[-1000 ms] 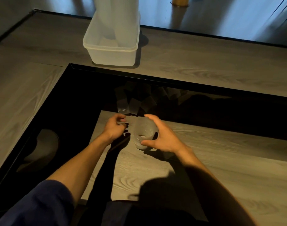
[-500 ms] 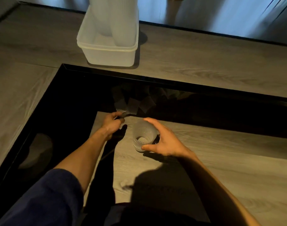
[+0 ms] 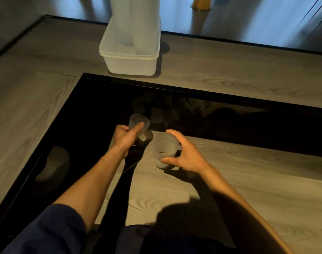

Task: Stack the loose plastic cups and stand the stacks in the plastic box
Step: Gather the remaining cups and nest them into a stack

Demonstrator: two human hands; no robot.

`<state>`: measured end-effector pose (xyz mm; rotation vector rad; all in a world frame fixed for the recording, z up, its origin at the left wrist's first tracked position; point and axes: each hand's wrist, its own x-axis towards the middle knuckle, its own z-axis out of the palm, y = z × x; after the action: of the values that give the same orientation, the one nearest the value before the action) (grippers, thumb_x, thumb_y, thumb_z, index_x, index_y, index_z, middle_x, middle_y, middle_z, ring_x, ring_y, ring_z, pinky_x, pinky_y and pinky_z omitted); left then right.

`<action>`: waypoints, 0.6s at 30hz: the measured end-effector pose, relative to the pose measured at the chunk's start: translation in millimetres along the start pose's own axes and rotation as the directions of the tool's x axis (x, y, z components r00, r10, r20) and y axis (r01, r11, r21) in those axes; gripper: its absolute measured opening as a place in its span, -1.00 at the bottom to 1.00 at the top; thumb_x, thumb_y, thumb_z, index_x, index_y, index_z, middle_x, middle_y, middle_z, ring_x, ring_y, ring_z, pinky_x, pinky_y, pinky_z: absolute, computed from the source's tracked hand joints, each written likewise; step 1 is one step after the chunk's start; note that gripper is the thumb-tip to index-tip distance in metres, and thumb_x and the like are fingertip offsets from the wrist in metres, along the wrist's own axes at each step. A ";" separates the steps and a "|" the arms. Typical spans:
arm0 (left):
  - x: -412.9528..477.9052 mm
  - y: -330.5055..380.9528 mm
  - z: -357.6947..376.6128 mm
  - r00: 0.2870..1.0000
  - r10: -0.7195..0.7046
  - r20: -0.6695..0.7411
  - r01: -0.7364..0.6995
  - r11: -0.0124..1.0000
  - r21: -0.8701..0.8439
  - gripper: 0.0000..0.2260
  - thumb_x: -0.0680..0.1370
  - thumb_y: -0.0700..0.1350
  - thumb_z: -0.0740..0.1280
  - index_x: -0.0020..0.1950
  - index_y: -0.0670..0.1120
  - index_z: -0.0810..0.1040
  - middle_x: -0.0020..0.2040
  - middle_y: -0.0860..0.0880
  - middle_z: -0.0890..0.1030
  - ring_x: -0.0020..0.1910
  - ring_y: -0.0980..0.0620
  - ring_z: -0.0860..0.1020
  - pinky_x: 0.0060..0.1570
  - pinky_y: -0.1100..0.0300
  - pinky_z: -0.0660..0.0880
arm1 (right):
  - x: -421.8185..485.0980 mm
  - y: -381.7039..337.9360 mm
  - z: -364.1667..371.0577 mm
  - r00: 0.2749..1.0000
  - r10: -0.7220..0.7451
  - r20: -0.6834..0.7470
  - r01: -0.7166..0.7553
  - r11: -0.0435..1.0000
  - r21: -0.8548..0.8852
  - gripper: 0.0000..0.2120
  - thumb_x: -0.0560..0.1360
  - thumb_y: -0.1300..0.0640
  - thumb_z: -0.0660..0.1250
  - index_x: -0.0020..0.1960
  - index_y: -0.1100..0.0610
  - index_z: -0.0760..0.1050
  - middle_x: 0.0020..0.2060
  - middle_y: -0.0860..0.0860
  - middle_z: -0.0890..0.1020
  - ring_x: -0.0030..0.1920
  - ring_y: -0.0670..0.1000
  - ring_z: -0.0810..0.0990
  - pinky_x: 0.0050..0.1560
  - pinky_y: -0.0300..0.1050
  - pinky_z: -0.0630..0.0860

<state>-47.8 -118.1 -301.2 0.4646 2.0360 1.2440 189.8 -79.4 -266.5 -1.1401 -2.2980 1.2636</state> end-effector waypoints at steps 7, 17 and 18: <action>-42.9 28.0 -6.5 0.966 0.125 0.228 -0.052 0.952 -0.303 -0.77 0.68 -0.04 0.14 0.13 -0.16 0.50 -0.19 -0.08 0.56 -0.37 0.12 0.52 -0.35 0.23 0.38 | -2.1 -1.9 1.1 1.000 0.005 -0.004 -0.005 1.000 0.010 -0.07 0.33 0.01 0.66 0.53 -0.22 0.21 0.36 -0.20 0.43 0.37 -0.12 0.40 0.31 -0.07 0.45; -81.4 41.2 -0.4 0.801 0.508 0.316 -0.579 0.792 0.195 -0.86 0.69 -0.09 0.16 0.01 0.01 0.49 -0.16 0.05 0.55 -0.30 0.19 0.52 -0.31 0.24 0.45 | -2.6 -3.5 3.7 1.000 0.010 -0.019 -0.010 1.000 0.018 -0.09 0.29 -0.06 0.67 0.49 -0.22 0.25 0.30 -0.24 0.49 0.30 -0.16 0.47 0.23 -0.15 0.50; -81.5 40.5 -0.7 0.777 0.535 0.331 -0.614 0.758 0.217 -0.84 0.70 -0.10 0.15 0.00 0.00 0.50 -0.17 0.07 0.55 -0.28 0.18 0.51 -0.28 0.24 0.43 | -2.0 -3.4 3.8 1.000 0.008 -0.021 -0.008 1.000 0.017 -0.09 0.29 -0.05 0.67 0.49 -0.22 0.25 0.30 -0.24 0.50 0.30 -0.16 0.47 0.24 -0.14 0.49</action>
<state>6.2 -149.5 -234.8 1.4320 1.9298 1.1097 187.3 -84.1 -265.7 -1.1522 -2.2663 1.2654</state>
